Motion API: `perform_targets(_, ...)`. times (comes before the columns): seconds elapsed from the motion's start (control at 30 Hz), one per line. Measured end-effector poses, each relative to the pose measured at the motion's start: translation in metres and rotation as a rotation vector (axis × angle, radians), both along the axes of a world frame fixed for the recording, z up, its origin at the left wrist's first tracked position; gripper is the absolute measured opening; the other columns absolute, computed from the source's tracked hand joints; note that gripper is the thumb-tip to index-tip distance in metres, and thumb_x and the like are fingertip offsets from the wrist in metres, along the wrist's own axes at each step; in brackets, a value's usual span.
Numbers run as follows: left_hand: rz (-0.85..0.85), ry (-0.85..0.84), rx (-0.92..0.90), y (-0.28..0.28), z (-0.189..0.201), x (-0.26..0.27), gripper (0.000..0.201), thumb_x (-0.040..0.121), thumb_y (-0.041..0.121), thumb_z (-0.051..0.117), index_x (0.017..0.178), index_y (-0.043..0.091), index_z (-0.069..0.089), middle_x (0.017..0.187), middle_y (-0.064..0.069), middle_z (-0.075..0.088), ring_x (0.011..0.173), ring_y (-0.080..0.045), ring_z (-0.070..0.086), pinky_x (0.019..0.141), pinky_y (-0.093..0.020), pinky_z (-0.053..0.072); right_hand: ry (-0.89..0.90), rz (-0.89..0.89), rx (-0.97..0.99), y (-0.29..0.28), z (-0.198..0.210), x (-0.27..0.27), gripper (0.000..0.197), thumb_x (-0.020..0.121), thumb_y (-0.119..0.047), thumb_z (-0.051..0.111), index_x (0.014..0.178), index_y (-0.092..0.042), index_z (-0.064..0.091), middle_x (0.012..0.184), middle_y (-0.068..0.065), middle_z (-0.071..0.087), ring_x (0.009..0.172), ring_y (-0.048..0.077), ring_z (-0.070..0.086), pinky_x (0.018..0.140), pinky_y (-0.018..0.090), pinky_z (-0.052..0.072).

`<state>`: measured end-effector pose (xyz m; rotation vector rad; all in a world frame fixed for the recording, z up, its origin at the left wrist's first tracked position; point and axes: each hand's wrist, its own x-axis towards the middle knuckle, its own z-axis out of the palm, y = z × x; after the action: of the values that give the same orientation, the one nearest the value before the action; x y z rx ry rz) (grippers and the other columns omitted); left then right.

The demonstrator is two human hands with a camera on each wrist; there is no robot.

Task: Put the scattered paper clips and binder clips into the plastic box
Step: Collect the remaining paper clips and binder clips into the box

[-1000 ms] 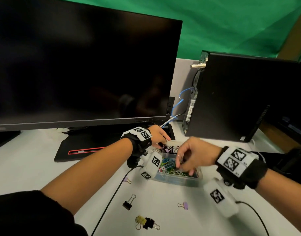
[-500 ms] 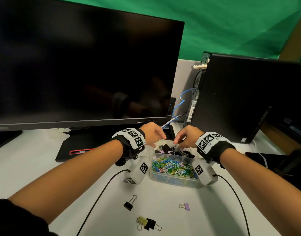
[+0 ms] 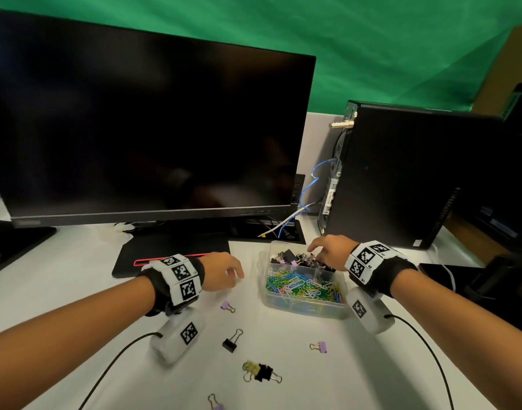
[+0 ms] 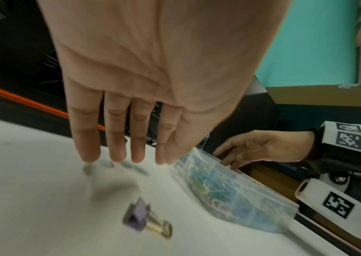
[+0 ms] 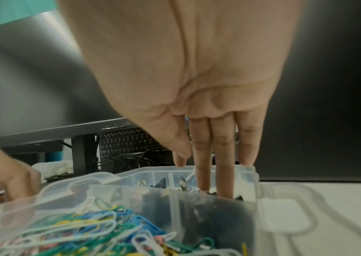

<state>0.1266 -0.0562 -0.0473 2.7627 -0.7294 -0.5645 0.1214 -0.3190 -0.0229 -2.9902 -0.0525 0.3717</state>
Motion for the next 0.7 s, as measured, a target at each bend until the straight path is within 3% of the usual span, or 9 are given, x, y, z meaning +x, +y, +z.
perform_targets(0.07, 0.002, 0.024, 0.005, 0.005, -0.002, -0.011, 0.034, 0.09, 0.015, 0.051, 0.123, 0.018, 0.059, 0.127, -0.003, 0.056, 0.102, -0.015, 0.054, 0.088, -0.018, 0.039, 0.004, 0.009, 0.017, 0.003, 0.003, -0.008, 0.045, 0.091, -0.006, 0.044, 0.134, -0.021, 0.044, 0.13, 0.011, 0.057, 0.118, 0.028, 0.053, 0.098, 0.035, 0.046)
perform_targets(0.17, -0.012, 0.034, 0.035, 0.011, -0.008, -0.027, 0.036, 0.092, 0.021, 0.052, 0.127, 0.019, 0.055, 0.132, -0.002, 0.051, 0.117, -0.017, 0.052, 0.087, -0.016, 0.034, -0.085, 0.039, 0.085, 0.011, 0.007, -0.024, 0.055, 0.09, -0.003, 0.046, 0.139, -0.022, 0.033, 0.129, 0.011, 0.055, 0.115, 0.029, 0.054, 0.096, 0.035, 0.045)
perform_targets(0.23, -0.014, 0.024, 0.027, 0.012, -0.01, -0.036, 0.035, 0.093, 0.022, 0.05, 0.128, 0.02, 0.054, 0.132, -0.003, 0.048, 0.114, -0.017, 0.051, 0.087, -0.015, 0.032, -0.146, 0.078, 0.16, 0.018, 0.01, -0.038, 0.052, 0.088, -0.002, 0.048, 0.135, -0.022, 0.04, 0.123, 0.009, 0.054, 0.103, 0.023, 0.056, 0.087, 0.03, 0.046)
perform_targets(0.3, -0.024, 0.024, 0.004, 0.013, -0.009, -0.045, 0.035, 0.093, 0.022, 0.05, 0.127, 0.02, 0.055, 0.13, -0.005, 0.05, 0.101, -0.013, 0.048, 0.087, -0.016, 0.033, -0.163, 0.171, 0.151, 0.026, 0.014, -0.055, 0.037, 0.088, -0.005, 0.049, 0.121, -0.021, 0.054, 0.112, 0.003, 0.056, 0.09, 0.014, 0.051, 0.081, 0.023, 0.042)
perform_targets(0.4, -0.057, 0.048, -0.012, 0.011, -0.007, -0.059, 0.035, 0.093, 0.022, 0.052, 0.126, 0.017, 0.056, 0.127, -0.007, 0.053, 0.095, -0.011, 0.048, 0.084, -0.015, 0.032, -0.073, 0.344, 0.095, 0.036, 0.013, -0.084, 0.02, 0.09, -0.014, 0.051, 0.101, -0.02, 0.066, 0.095, -0.008, 0.055, 0.083, 0.006, 0.049, 0.078, 0.016, 0.037)
perform_targets(0.47, -0.076, 0.072, -0.015, 0.01, -0.006, -0.068, 0.035, 0.092, 0.024, 0.053, 0.126, 0.018, 0.057, 0.122, -0.006, 0.053, 0.095, -0.012, 0.048, 0.084, -0.016, 0.033, 0.022, 0.375, 0.081, 0.04, 0.006, -0.101, 0.02, 0.087, -0.015, 0.052, 0.098, -0.02, 0.067, 0.091, -0.01, 0.058, 0.074, 0.0, 0.05, 0.071, 0.013, 0.037)
perform_targets(0.53, -0.086, 0.088, -0.013, 0.012, -0.006, -0.077, 0.034, 0.09, 0.028, 0.056, 0.123, 0.021, 0.057, 0.109, -0.001, 0.05, 0.092, -0.009, 0.045, 0.084, -0.017, 0.034, 0.097, 0.35, 0.048, 0.041, -0.002, -0.115, 0.026, 0.084, -0.017, 0.054, 0.106, -0.023, 0.064, 0.099, -0.003, 0.062, 0.077, 0.006, 0.052, 0.073, 0.019, 0.043)
perform_targets(0.63, -0.087, 0.102, -0.007, 0.015, -0.007, -0.086, 0.033, 0.086, 0.032, 0.061, 0.118, 0.025, 0.059, 0.101, 0.007, 0.048, 0.088, -0.009, 0.046, 0.074, -0.015, 0.037, 0.146, 0.313, -0.027, 0.041, -0.018, -0.129, 0.052, 0.08, -0.029, 0.063, 0.13, -0.029, 0.048, 0.118, 0.001, 0.053, 0.102, 0.016, 0.05, 0.092, 0.026, 0.042)
perform_targets(0.7, -0.086, 0.12, 0.001, 0.017, -0.007, -0.091, 0.035, 0.084, 0.034, 0.064, 0.117, 0.026, 0.058, 0.101, 0.007, 0.049, 0.086, -0.009, 0.047, 0.069, -0.014, 0.038, 0.165, 0.279, -0.007, 0.043, -0.026, -0.134, 0.067, 0.076, -0.038, 0.069, 0.136, -0.031, 0.039, 0.114, 0.001, 0.046, 0.101, 0.016, 0.047, 0.093, 0.027, 0.042)
